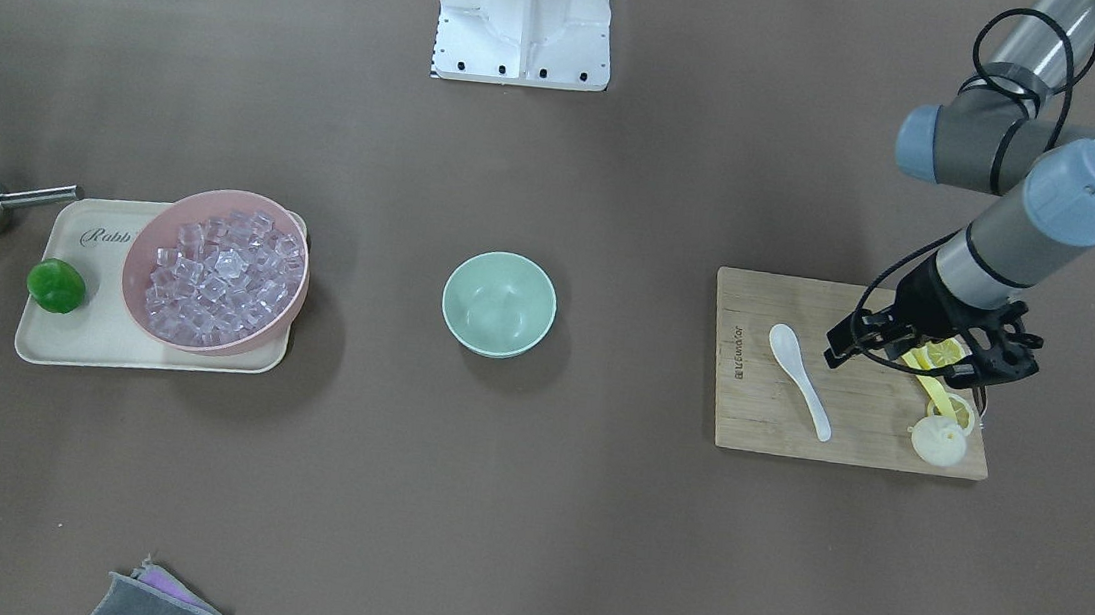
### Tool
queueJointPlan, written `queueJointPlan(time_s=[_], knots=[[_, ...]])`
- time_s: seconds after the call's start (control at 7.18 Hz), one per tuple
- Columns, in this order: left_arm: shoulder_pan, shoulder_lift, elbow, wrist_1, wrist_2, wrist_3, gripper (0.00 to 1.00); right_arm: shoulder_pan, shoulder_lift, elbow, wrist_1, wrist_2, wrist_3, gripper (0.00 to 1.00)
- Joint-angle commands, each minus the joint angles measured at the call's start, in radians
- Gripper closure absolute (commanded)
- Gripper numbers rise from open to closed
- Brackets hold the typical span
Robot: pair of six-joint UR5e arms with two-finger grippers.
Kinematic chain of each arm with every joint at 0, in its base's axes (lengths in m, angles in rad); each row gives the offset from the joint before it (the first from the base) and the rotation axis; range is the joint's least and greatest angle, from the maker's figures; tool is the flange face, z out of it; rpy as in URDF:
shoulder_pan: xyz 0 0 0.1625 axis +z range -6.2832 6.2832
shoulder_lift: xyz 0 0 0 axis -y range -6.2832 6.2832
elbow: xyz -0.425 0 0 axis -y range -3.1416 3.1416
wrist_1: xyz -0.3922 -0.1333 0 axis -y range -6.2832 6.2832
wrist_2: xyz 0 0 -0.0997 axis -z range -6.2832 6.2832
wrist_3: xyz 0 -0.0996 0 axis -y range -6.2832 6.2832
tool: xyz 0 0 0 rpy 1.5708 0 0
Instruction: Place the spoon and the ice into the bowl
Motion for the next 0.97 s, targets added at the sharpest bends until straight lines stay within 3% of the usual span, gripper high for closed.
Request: queueJointPlan(time_s=[0.0, 0.28, 0.42, 0.56, 0.7, 0.84], knots=[[0.062, -0.055, 0.075, 0.004, 0.051, -0.006, 0.22, -0.141, 0.072, 0.004, -0.002, -0.132, 0.118, 0.02], [0.077, -0.059, 0.095, -0.003, 0.051, -0.004, 0.34, -0.183, 0.107, 0.002, -0.006, -0.157, 0.141, 0.02], [0.083, -0.069, 0.095, -0.001, 0.051, -0.006, 0.48, -0.215, 0.127, 0.002, -0.006, -0.2, 0.196, 0.02], [0.083, -0.073, 0.092, 0.002, 0.05, -0.008, 0.88, -0.229, 0.132, 0.004, -0.006, -0.218, 0.206, 0.02], [0.082, -0.078, 0.092, 0.005, 0.045, 0.0, 1.0, -0.229, 0.131, 0.005, -0.006, -0.219, 0.206, 0.02], [0.082, -0.078, 0.092, 0.005, 0.042, 0.003, 1.0, -0.231, 0.129, 0.005, -0.006, -0.219, 0.206, 0.02]])
